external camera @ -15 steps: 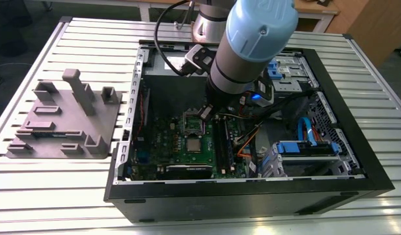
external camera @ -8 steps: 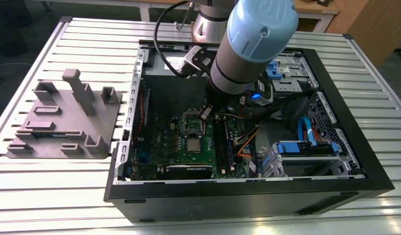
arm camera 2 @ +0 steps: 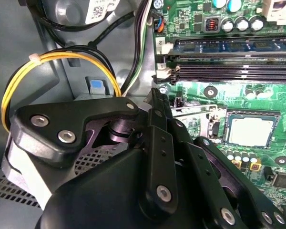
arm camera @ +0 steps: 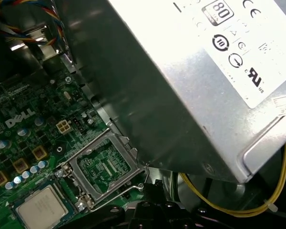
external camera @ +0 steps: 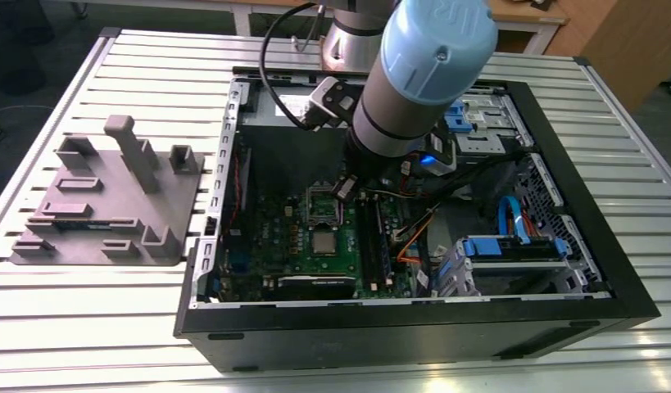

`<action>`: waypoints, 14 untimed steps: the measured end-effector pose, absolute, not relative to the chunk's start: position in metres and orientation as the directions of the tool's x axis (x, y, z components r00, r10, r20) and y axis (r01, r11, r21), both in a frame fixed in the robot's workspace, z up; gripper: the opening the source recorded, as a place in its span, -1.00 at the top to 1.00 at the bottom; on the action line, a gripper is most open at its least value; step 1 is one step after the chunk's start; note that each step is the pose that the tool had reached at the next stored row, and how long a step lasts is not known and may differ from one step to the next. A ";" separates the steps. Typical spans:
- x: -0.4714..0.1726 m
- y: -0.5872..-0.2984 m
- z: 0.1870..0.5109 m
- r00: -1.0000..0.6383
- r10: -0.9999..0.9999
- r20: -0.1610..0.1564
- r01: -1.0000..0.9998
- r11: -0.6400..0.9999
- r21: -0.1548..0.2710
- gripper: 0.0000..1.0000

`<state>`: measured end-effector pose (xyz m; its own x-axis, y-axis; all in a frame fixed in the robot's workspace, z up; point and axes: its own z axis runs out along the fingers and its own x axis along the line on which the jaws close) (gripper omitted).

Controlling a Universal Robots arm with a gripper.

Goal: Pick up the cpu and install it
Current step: 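Close the cpu cover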

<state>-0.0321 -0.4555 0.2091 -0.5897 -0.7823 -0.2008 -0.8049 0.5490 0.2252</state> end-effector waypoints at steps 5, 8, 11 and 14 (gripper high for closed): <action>-0.032 -0.453 0.205 -0.590 -0.782 -0.201 -0.805 0.549 0.225 0.80; -0.032 -0.451 0.203 -0.590 -0.782 -0.201 -0.805 0.549 0.225 0.80; -0.032 -0.449 0.201 -0.590 -0.782 -0.202 -0.805 0.548 0.226 0.80; -0.032 -0.448 0.199 -0.590 -0.782 -0.203 -0.805 0.548 0.227 0.80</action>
